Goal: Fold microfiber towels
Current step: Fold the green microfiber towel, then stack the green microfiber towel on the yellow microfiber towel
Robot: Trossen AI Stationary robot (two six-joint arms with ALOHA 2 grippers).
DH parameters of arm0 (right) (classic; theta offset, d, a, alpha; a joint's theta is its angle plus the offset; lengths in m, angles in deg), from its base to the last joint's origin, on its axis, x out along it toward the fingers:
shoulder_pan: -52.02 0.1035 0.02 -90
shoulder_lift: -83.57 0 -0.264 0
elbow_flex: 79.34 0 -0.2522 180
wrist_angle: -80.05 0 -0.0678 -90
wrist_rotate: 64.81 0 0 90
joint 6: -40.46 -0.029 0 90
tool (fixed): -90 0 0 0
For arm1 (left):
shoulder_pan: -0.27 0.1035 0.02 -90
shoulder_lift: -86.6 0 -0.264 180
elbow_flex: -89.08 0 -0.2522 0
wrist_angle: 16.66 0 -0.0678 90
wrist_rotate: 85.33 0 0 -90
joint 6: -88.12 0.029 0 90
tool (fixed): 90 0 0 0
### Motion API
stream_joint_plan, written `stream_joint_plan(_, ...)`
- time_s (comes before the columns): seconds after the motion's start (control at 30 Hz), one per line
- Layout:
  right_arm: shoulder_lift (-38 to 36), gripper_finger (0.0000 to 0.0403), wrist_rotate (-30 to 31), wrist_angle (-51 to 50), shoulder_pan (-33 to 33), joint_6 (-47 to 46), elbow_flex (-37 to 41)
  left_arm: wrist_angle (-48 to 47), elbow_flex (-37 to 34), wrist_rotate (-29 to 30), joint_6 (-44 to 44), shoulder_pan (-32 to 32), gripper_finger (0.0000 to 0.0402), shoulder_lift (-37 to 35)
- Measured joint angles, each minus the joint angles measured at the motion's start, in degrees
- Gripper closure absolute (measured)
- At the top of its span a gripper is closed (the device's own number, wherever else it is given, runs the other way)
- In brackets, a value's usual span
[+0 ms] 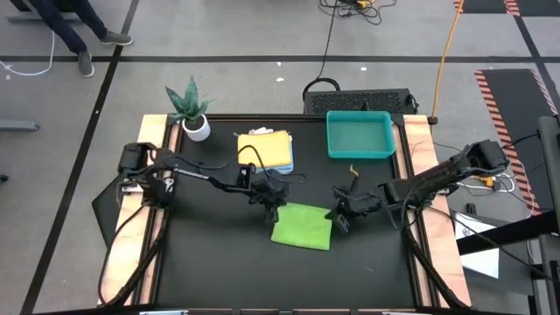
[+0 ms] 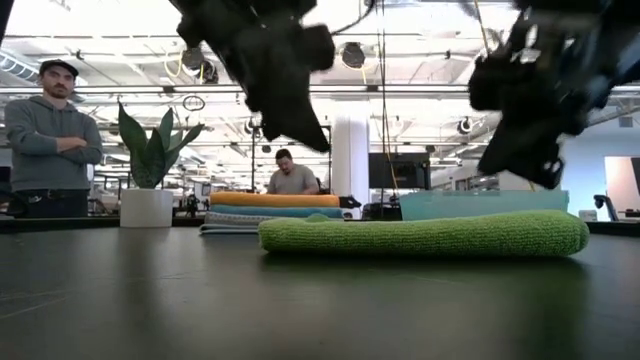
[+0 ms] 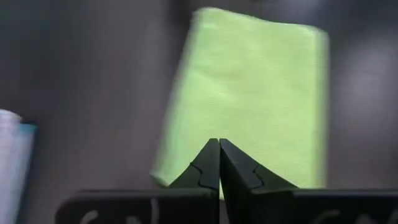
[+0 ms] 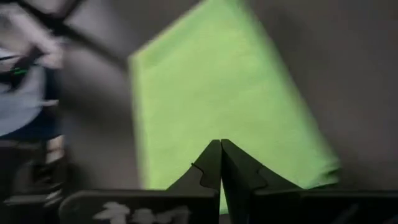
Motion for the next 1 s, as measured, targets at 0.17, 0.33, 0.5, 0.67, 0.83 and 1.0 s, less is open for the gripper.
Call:
stream_joint_plan(0.17, 1.8, 0.0403, 5.1, 0.0, 10.1, -6.6, -2.3, -0.5, -0.1, -4.5, -2.6, -5.4, 0.0394, -0.1)
stream_joint_plan(0.33, 7.6, 0.0403, 9.5, 0.6, 16.6, -12.4, -5.2, 1.6, -0.1, -1.3, -3.4, -11.1, 0.0398, 2.0)
stream_joint_plan(0.5, 14.1, 0.0403, 10.2, 2.2, 18.7, -14.6, -7.9, 4.0, -0.1, -0.1, -6.0, -13.1, 0.0393, 5.2)
stream_joint_plan(0.67, 16.9, 0.0403, 10.2, 1.6, 19.4, -16.2, -8.3, 3.8, -0.1, -0.3, -6.8, -13.6, 0.0398, 7.9)
stream_joint_plan(0.83, 17.7, 0.0403, 9.8, 0.8, 19.7, -16.7, -8.2, 3.1, -0.1, -0.4, -6.9, -14.1, 0.0391, 10.0)
stream_joint_plan(1.0, 17.8, 0.0403, 9.0, -0.8, 19.8, -16.9, -8.2, 3.1, -0.1, -0.4, -6.9, -14.7, 0.0399, 11.1)
